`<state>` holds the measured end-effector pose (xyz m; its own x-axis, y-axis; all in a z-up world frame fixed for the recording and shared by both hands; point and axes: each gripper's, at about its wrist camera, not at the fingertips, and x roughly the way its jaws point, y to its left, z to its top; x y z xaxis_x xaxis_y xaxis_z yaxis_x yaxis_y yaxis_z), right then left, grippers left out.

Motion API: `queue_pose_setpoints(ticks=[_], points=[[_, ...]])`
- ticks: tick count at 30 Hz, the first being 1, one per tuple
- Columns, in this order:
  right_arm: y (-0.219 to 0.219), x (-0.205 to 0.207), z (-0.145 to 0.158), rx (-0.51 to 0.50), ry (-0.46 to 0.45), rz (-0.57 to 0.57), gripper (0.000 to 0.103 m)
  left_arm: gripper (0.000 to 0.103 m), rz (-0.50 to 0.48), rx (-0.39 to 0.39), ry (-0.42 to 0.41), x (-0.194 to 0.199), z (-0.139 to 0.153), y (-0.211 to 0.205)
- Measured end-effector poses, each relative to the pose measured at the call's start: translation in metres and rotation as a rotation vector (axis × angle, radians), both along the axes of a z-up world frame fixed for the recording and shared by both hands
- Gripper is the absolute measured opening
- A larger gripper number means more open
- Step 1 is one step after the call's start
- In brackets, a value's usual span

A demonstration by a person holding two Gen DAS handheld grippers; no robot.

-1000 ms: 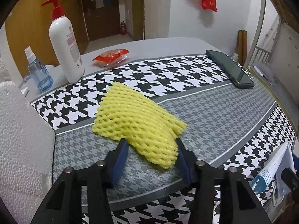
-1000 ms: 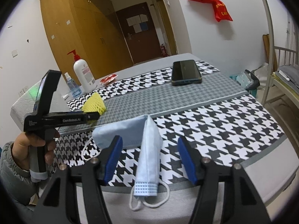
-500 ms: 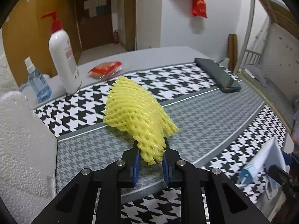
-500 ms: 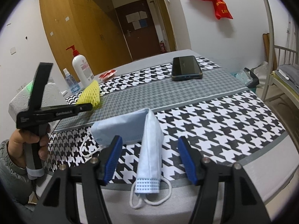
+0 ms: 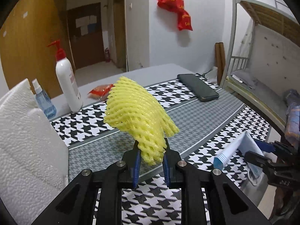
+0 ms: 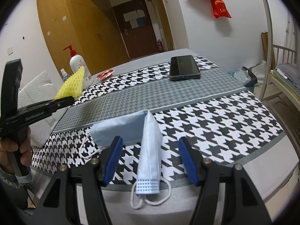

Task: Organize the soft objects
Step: 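Carry the yellow net with the left gripper while the right gripper carries the mask to the foam box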

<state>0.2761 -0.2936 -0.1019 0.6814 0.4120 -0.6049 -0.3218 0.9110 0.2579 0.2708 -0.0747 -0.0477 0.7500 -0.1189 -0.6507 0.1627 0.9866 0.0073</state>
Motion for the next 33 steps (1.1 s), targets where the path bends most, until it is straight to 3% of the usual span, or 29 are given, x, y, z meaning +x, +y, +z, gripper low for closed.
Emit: queue_pose_setpoints(ticks=[6, 8, 12, 18, 24, 33], points=[[0.003, 0.001, 0.0, -0.017, 0.008, -0.014, 0.063, 0.022, -0.02, -0.003, -0.033, -0.015, 0.007, 0.001], [0.004, 0.002, 0.001, -0.021, 0.012, -0.016, 0.05, 0.022, -0.026, -0.005, -0.042, -0.02, 0.009, 0.003], [0.006, 0.003, -0.001, -0.039, 0.034, -0.03, 0.033, 0.022, -0.034, -0.008, -0.058, -0.03, 0.012, 0.007], [0.007, -0.003, 0.002, -0.045, 0.02, -0.048, 0.013, 0.022, -0.052, -0.005, -0.079, -0.044, 0.015, 0.011], [0.012, -0.008, 0.005, -0.048, 0.022, -0.059, 0.011, 0.022, -0.067, -0.004, -0.105, -0.057, 0.022, 0.017], [0.02, -0.03, 0.037, -0.025, -0.058, -0.051, 0.011, 0.022, -0.08, -0.002, -0.167, -0.084, 0.04, 0.029]])
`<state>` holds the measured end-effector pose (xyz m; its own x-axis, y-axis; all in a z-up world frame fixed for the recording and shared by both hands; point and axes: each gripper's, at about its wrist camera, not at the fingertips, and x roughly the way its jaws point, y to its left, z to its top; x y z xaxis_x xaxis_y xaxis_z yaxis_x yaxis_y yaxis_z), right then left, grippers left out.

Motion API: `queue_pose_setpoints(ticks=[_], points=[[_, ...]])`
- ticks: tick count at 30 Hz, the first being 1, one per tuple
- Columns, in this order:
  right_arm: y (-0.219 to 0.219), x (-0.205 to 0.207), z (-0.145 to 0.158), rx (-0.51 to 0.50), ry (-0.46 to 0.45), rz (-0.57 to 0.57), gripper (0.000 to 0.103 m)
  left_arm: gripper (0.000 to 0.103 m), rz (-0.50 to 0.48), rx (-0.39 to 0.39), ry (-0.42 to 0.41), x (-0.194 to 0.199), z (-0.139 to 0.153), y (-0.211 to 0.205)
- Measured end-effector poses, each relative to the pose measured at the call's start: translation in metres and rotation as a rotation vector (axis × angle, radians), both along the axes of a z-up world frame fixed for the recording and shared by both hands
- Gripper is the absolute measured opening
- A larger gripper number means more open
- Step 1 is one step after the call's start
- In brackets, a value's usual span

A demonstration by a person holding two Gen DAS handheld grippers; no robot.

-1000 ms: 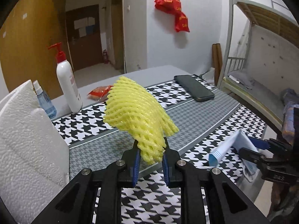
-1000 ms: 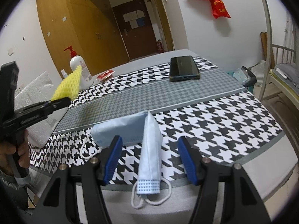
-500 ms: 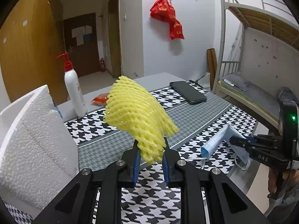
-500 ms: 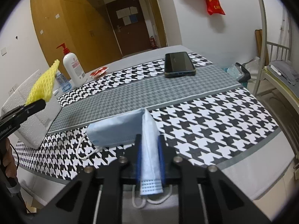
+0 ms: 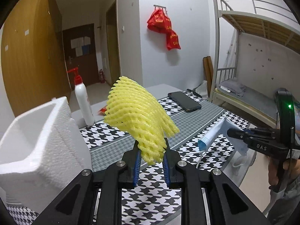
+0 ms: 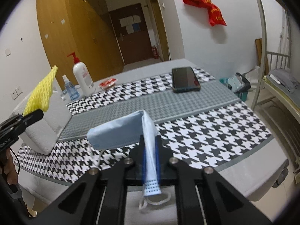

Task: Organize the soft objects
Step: 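Carry the yellow net with the left gripper while the right gripper carries the mask to the foam box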

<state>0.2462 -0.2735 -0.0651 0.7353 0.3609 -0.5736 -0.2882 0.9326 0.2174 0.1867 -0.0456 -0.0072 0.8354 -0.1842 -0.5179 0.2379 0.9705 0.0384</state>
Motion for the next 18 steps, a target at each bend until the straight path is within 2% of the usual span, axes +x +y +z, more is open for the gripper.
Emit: queue_pose_setpoints(ticks=[12, 18], points=[[0.019, -0.028, 0.035, 0.022, -0.095, 0.013, 0.011, 0.022, -0.005, -0.01, -0.08, -0.032, 0.023, 0.021], [0.031, -0.038, 0.049, 0.032, -0.137, 0.036, 0.011, 0.022, 0.023, -0.012, -0.12, -0.045, 0.033, 0.031]])
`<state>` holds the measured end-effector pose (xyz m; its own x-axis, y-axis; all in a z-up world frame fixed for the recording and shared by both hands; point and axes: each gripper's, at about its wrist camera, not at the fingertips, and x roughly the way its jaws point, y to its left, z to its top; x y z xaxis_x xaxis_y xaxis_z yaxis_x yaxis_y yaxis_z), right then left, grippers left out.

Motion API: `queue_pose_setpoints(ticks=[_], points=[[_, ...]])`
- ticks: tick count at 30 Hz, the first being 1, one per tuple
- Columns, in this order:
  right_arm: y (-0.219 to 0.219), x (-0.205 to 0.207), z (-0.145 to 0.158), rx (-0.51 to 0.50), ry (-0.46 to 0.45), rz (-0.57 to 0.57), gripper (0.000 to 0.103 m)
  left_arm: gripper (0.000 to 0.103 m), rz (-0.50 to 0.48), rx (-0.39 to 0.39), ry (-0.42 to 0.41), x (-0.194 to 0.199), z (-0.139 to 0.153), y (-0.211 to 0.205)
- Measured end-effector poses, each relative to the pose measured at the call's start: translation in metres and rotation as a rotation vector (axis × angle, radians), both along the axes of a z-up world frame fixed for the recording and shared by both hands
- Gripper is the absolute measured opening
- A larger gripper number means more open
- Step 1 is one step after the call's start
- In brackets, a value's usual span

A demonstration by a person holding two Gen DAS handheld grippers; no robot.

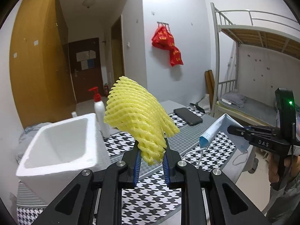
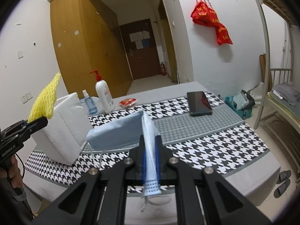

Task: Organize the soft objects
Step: 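Carry the yellow net with the left gripper while the right gripper carries the mask to the foam box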

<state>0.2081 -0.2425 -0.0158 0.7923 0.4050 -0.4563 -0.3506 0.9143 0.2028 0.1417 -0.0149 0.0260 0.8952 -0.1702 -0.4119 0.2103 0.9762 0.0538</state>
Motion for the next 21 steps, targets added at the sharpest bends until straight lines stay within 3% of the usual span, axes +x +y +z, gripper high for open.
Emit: queue_pose_setpoints(ticks=[21], points=[[0.068, -0.014, 0.043, 0.007, -0.11, 0.188, 0.011, 0.022, 0.186, -0.038, -0.118, -0.045, 0.025, 0.056]])
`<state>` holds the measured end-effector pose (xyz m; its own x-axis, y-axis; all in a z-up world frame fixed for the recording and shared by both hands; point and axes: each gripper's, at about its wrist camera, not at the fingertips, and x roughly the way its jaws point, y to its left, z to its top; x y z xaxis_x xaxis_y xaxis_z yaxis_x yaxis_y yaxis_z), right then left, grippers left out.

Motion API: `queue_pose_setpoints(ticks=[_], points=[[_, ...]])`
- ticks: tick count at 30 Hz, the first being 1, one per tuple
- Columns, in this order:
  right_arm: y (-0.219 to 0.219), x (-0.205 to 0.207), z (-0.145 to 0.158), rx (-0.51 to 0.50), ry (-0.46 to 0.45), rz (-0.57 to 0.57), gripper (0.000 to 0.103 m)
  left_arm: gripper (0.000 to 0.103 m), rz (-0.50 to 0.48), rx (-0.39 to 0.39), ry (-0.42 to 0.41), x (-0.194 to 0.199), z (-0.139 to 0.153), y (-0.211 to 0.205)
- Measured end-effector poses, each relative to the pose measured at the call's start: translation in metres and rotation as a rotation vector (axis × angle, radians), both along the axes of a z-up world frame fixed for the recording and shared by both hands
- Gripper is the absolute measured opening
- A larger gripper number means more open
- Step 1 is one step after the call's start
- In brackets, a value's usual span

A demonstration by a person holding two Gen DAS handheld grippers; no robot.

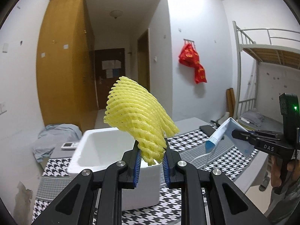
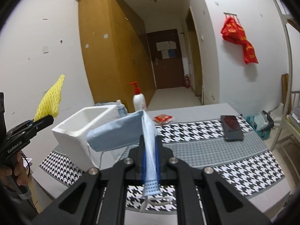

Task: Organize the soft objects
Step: 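Carry the yellow net with the left gripper while the right gripper carries the mask to the foam box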

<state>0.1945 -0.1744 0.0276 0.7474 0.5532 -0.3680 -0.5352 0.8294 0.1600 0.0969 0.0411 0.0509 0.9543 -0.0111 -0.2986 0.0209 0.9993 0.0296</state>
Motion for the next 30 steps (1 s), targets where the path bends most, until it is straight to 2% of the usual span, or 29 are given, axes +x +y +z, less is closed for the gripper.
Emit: queue_pose_setpoints(ticks=[17, 30], points=[[0.06, -0.006, 0.016, -0.025, -0.035, 0.151, 0.011, 0.022, 0.154, -0.018, -0.017, -0.027, -0.001, 0.043], [0.11, 0.007, 0.026, -0.024, -0.029, 0.271, 0.011, 0.022, 0.294, -0.025, -0.009, -0.05, -0.008, 0.076]])
